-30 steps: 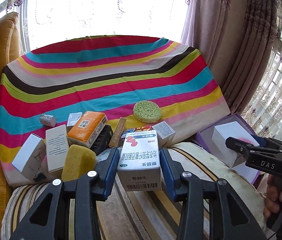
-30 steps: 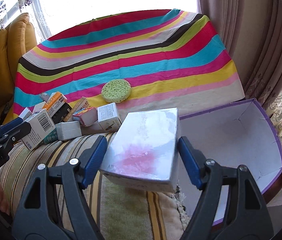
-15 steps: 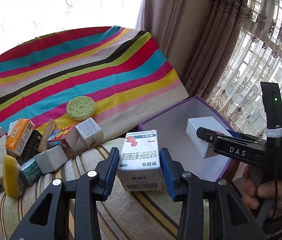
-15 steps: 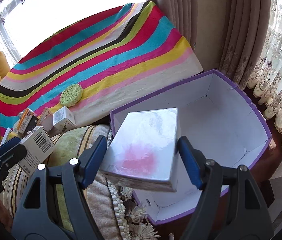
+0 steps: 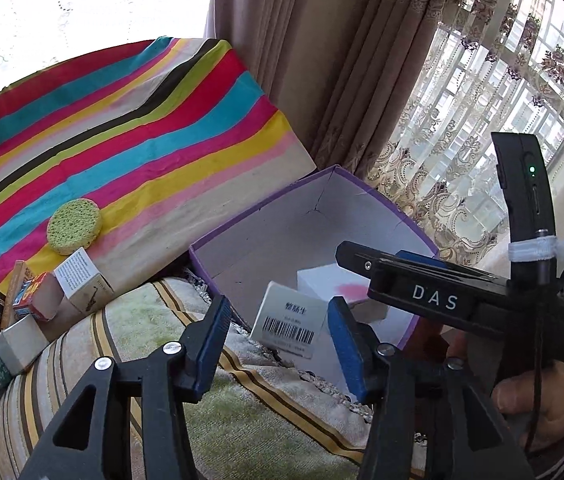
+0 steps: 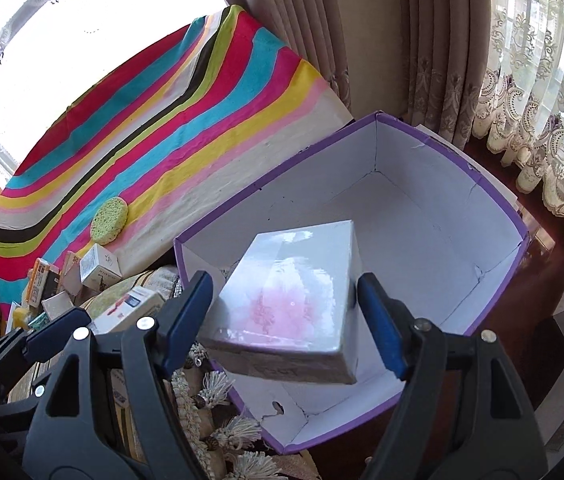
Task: Organize objects
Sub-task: 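Carry both boxes into the purple-rimmed box and open both tools, then move both open tools back toward the pile on the striped cloth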
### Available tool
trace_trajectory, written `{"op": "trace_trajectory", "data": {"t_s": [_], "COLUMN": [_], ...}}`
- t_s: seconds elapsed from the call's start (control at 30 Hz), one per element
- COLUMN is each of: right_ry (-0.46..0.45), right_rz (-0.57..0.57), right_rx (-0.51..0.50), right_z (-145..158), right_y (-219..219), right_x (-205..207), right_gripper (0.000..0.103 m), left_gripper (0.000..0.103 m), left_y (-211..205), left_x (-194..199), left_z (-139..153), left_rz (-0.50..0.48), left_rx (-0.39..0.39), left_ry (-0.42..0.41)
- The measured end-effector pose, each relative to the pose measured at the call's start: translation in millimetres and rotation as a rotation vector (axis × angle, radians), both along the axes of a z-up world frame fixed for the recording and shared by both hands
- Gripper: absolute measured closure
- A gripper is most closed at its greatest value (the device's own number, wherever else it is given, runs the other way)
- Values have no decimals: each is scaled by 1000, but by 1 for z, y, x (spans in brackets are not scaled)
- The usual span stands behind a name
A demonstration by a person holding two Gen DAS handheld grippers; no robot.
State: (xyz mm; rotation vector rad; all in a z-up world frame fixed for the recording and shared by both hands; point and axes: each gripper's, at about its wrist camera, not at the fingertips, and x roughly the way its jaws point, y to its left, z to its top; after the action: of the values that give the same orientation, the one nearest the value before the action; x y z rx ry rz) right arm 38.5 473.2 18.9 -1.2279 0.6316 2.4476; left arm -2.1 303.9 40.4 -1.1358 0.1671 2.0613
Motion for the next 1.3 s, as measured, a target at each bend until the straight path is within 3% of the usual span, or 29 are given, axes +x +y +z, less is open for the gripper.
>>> {"op": "trace_trajectory", "data": {"t_s": [0.23, 0.43, 0.5, 0.73, 0.83, 0.93, 1.13, 1.3], "right_ry": [18, 63, 81, 97, 104, 142, 170, 148], "right_rz": [-11, 10, 33, 105, 150, 194, 324, 407], "right_rx": [19, 134, 175, 219, 181, 127, 121, 167], "right_z": [7, 23, 29, 40, 40, 42, 47, 46], "right_y": [0, -14, -19, -38, -45, -52, -79, -103], "right_x": [2, 2, 1, -7, -9, -8, -12, -17], "right_gripper": [16, 8, 1, 0, 0, 0, 0, 0], "left_gripper": [39, 27, 26, 21, 21, 21, 21, 21], "left_y": [-13, -29, -36, -71, -93, -118, -169, -209], "left_x": [-1, 4, 5, 6, 4, 4, 0, -1], "left_z": [5, 11, 14, 25, 24, 24, 22, 13], "left_rz": [47, 82, 97, 193, 258, 284, 363, 417], "left_rx": [41, 56, 57, 67, 78, 100, 80, 109], "left_ry": [-10, 17, 33, 99, 111, 104, 75, 36]}}
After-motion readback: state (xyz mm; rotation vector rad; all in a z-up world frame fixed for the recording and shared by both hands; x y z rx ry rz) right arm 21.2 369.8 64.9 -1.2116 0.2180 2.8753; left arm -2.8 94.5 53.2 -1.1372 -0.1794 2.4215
